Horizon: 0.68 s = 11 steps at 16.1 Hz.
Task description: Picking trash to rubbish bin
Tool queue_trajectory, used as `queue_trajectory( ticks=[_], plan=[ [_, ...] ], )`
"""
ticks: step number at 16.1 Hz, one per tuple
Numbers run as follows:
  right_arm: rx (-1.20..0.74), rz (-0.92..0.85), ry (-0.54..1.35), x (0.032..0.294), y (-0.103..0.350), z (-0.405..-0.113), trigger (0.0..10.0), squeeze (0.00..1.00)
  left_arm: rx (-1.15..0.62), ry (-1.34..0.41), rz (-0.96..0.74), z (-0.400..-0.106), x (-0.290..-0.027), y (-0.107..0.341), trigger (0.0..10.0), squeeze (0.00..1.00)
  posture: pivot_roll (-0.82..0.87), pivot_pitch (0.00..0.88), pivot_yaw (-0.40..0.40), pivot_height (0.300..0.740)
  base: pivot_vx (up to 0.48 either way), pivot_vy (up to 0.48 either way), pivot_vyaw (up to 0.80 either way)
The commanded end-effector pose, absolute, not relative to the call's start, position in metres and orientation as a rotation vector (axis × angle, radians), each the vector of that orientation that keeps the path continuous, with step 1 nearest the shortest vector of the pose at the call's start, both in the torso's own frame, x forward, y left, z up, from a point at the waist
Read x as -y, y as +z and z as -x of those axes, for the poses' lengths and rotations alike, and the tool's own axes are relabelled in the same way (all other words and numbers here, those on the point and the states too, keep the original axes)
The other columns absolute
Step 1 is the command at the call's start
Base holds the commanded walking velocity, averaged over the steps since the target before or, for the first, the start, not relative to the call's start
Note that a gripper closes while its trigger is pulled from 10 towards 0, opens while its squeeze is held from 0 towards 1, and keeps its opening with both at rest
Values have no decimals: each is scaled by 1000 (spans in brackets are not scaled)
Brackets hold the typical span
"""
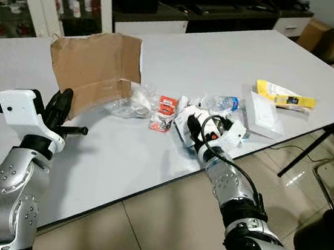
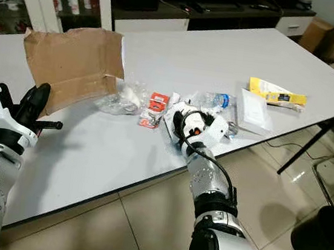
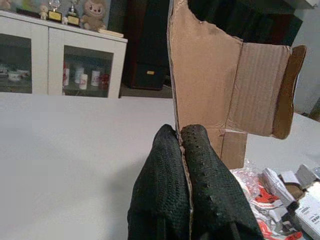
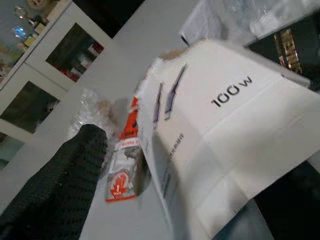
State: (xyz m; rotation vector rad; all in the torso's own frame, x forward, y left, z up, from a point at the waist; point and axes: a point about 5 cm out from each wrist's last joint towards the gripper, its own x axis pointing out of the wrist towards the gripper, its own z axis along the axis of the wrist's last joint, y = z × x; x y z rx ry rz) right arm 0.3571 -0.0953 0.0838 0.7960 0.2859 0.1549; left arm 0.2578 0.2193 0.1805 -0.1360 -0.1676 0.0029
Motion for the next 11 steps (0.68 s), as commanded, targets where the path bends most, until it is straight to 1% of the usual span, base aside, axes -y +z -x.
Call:
queue_trajectory(
  ticks=[1,5,11],
  plan=[
    [-255,-818,165,96,90,-362,0,0,174,-6,119,-258,-217,182,0,0,144,0,-78,740,0,0,0],
    [-242,-855,176,96,90,-363,0,0,172,-16,106,-258,-215,181,0,0,144,0,-80,740,0,0,0],
    [-226,-855,181,97,90,-364,0,0,175,-12,88,-260,-216,182,0,0,144,0,-74,740,0,0,0]
  ],
)
